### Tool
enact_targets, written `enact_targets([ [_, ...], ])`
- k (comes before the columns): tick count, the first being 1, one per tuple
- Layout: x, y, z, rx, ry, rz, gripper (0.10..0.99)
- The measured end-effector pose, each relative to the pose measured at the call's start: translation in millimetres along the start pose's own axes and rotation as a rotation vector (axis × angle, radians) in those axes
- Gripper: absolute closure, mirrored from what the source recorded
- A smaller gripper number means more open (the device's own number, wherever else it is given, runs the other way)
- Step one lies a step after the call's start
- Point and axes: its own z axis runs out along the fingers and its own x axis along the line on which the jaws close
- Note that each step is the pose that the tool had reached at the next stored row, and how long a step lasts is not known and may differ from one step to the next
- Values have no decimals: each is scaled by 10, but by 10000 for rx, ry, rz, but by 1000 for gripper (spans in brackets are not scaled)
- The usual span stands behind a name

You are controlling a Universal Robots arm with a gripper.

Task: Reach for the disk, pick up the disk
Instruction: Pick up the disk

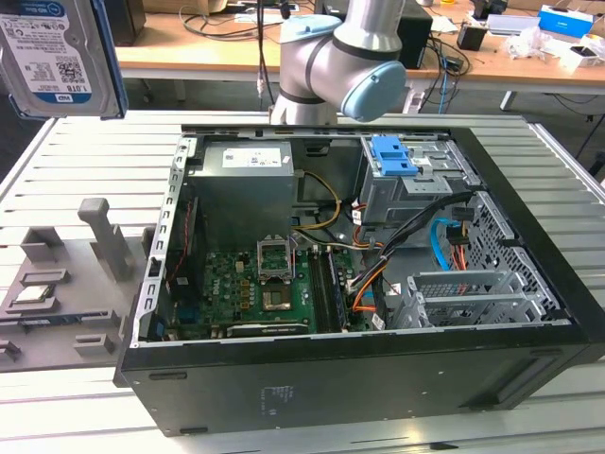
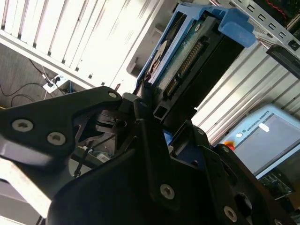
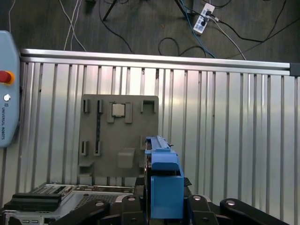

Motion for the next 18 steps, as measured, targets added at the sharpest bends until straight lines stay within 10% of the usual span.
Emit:
enact_targets([
  [5,11,-214,95,-1,9,1,722],
  [18,24,-466,174,0,9,0,722],
])
